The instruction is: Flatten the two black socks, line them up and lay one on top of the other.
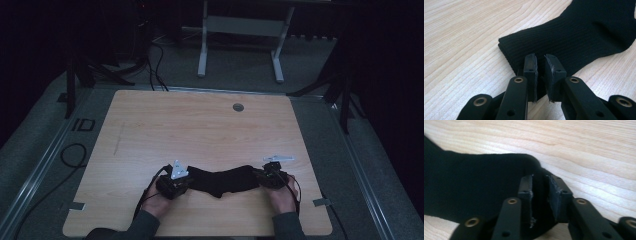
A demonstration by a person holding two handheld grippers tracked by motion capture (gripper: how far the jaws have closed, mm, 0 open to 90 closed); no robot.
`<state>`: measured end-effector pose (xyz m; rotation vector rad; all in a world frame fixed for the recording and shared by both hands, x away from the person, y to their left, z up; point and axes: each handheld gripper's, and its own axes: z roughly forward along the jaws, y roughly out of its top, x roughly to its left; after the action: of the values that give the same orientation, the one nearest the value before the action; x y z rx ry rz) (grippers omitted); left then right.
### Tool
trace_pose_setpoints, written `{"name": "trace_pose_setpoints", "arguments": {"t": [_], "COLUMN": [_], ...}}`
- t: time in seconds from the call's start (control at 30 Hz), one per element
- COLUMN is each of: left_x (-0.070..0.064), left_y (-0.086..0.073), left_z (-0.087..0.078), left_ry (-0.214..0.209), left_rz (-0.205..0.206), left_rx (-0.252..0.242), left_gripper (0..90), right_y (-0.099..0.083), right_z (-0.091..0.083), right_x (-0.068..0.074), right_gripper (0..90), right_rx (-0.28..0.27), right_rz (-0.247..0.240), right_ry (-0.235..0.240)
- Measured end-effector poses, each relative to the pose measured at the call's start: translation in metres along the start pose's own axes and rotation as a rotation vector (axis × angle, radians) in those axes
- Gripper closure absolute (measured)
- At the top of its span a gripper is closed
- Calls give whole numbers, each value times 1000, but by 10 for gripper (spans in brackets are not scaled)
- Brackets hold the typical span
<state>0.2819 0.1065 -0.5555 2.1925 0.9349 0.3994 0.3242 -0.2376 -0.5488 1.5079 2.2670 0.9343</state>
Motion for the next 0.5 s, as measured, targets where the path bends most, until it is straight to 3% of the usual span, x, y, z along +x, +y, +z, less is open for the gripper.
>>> {"name": "trace_pose_setpoints", "arguments": {"t": [0.2, 0.37, 0.5], "left_x": [-1, 0, 1], "left_y": [0, -1, -1], "left_z": [0, -1, -2], "left_ry": [11, -1, -28], "left_rz": [-12, -34, -52], "left_rx": [-9, -17, -40], "left_gripper": [800, 785, 748], "right_y": [2, 3, 2], "right_z": [-15, -32, -34], "right_x": [-9, -17, -22], "right_gripper": [582, 553, 543], "right_rx": [-56, -106, -111], "right_rz": [32, 48, 64], "right_ry": [32, 6, 2]}}
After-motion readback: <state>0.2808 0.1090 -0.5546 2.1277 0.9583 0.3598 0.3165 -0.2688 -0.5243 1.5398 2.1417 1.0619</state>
